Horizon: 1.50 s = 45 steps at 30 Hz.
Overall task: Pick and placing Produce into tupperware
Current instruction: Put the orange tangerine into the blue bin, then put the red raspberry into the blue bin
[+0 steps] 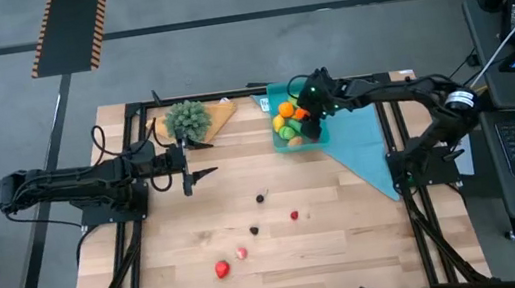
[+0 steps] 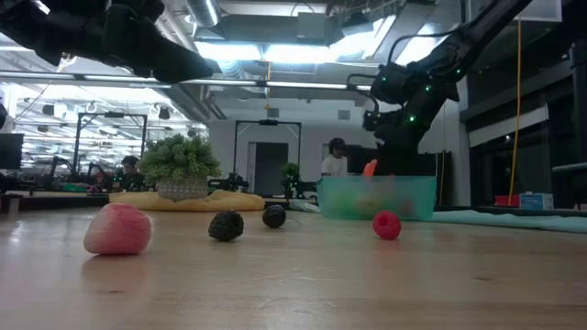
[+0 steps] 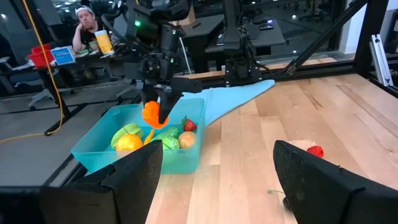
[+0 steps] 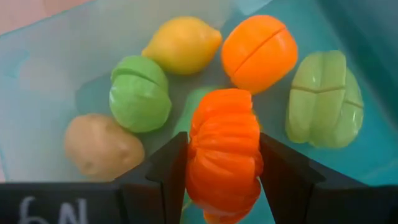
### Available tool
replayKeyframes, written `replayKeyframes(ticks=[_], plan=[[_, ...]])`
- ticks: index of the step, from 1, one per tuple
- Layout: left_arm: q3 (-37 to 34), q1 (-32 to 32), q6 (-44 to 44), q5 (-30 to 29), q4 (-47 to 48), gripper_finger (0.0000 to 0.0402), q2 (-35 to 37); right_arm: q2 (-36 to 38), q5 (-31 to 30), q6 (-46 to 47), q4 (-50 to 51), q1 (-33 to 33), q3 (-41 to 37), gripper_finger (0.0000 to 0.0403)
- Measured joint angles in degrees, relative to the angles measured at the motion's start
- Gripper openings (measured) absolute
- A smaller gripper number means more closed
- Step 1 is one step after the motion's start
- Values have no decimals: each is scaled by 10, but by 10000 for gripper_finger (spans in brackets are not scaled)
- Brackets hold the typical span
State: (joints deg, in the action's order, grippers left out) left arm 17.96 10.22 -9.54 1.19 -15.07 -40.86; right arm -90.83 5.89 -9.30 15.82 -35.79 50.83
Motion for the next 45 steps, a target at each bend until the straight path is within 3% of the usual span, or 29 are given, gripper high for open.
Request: replayKeyframes(ticks=[20, 27, 34, 45], plan=[[0, 0, 0, 0, 0, 298, 0, -58, 26, -16, -58, -34, 0, 175], [0, 0, -15, 0, 0, 298, 0, -58, 28, -17, -87, -30, 1, 218], [0, 0, -15, 0, 3, 298, 0, -58, 27, -19, -42, -30, 43, 266], [0, 0, -18, 0, 20, 298, 0, -57, 22, 32, 17, -30, 113, 267]])
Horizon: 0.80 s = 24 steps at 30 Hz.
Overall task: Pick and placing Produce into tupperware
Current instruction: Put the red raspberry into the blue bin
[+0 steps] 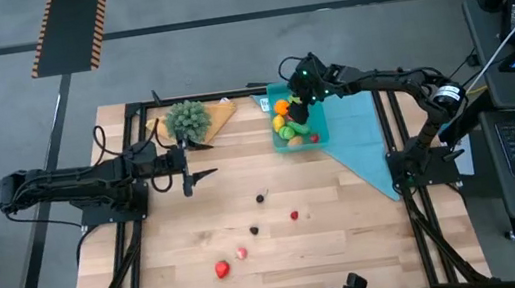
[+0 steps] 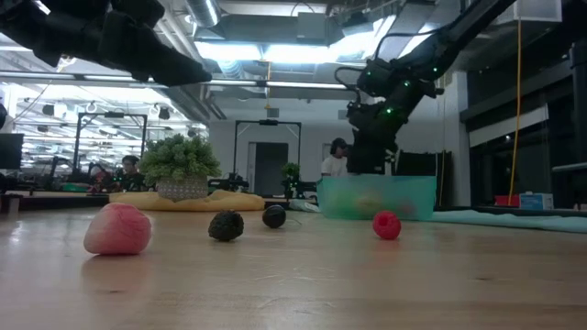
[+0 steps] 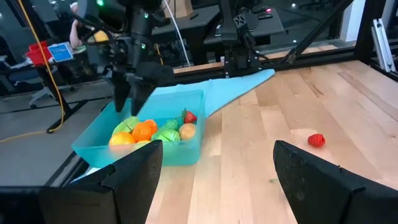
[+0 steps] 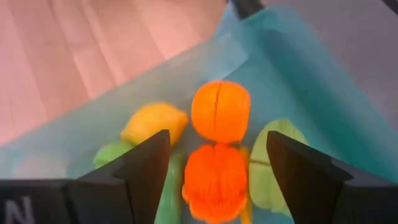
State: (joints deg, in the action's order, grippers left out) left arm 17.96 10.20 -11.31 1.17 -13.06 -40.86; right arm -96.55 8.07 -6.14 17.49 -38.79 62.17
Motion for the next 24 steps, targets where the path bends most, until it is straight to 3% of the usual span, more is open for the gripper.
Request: replayKeyframes(ticks=[4, 12, 19, 24], plan=[[0, 0, -11, 0, 3, 298, 9, 10, 10, -17, 0, 4, -21, 267], [0, 0, -8, -1, 47, 298, 63, 104, 20, -16, -199, 47, -175, 267], [1, -1, 8, 2, 81, 298, 106, 203, 22, 2, -406, 146, -318, 267], [1, -11, 12, 38, 102, 298, 119, 234, 21, 13, -501, 227, -366, 267]])
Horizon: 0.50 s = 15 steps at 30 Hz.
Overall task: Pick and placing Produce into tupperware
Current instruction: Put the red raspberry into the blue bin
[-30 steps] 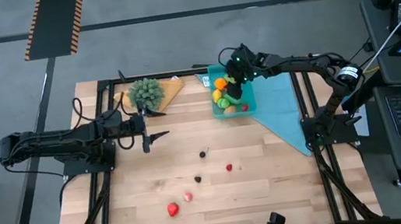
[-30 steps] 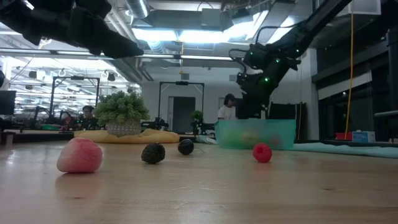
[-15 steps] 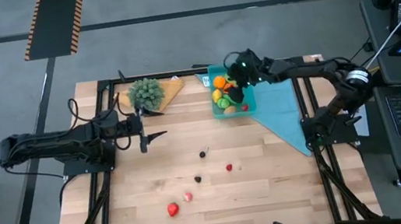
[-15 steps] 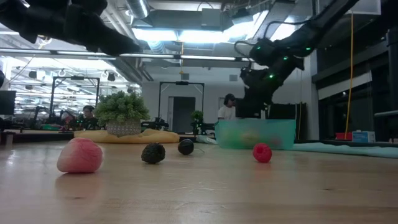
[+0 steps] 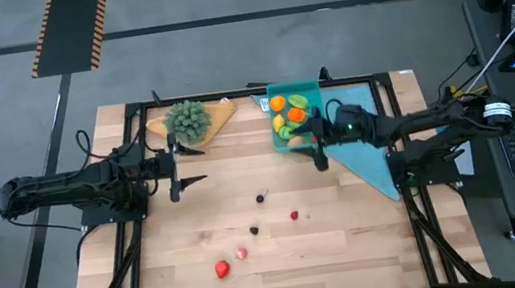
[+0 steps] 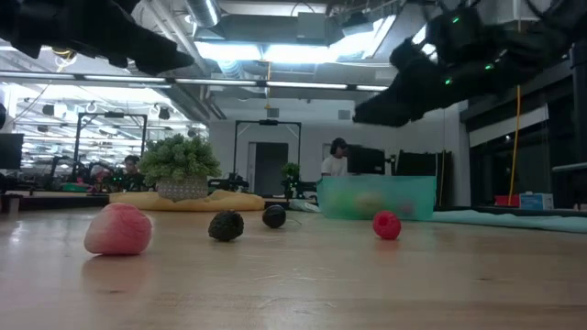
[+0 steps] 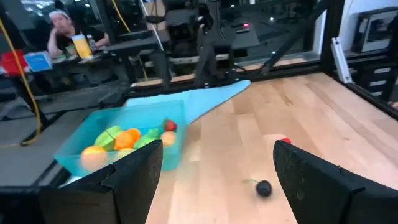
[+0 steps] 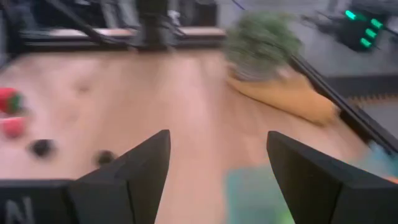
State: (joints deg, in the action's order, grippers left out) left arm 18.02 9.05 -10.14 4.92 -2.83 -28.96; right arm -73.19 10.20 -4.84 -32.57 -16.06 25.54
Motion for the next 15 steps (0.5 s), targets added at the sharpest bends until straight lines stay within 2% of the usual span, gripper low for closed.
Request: replayKeyframes(ticks=[7, 11, 15], plan=[[0, -22, 46, 3, 21, 298, 1, -2, -25, 1, -24, 72, -2, 267], [0, -34, 60, 4, 31, 298, 1, -2, -41, 1, -24, 85, -1, 267], [0, -48, 60, 4, 49, 298, 1, -2, -41, 50, -36, 89, -1, 267]])
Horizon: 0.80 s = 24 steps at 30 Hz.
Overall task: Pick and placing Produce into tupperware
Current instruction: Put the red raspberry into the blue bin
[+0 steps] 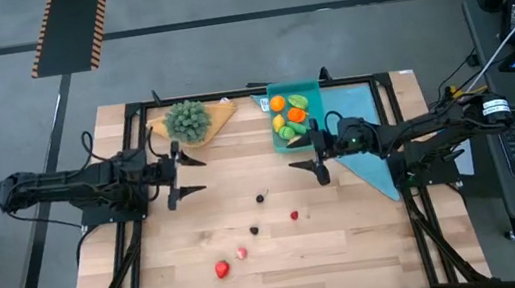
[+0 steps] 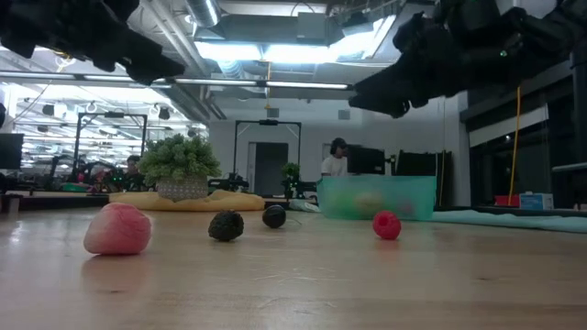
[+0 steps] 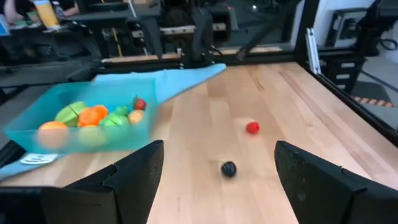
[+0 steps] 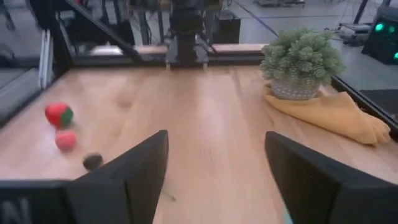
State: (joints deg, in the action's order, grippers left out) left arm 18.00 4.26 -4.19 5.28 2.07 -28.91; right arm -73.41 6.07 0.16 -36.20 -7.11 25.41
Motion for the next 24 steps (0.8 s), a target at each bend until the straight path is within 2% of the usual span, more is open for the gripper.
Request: replayKeyframes(ticks=[11, 15, 21, 24], plan=[[0, -50, -4, 0, 31, 298, -19, 0, -6, 25, 4, -2, 0, 267], [0, -60, -4, 0, 31, 298, -27, 0, 1, 6, 19, 6, 0, 267], [0, -67, -4, 0, 30, 298, -31, -1, 6, -26, 99, 63, 18, 267], [0, -71, -4, -1, 30, 298, -31, -1, -32, -19, 175, 102, 44, 267]])
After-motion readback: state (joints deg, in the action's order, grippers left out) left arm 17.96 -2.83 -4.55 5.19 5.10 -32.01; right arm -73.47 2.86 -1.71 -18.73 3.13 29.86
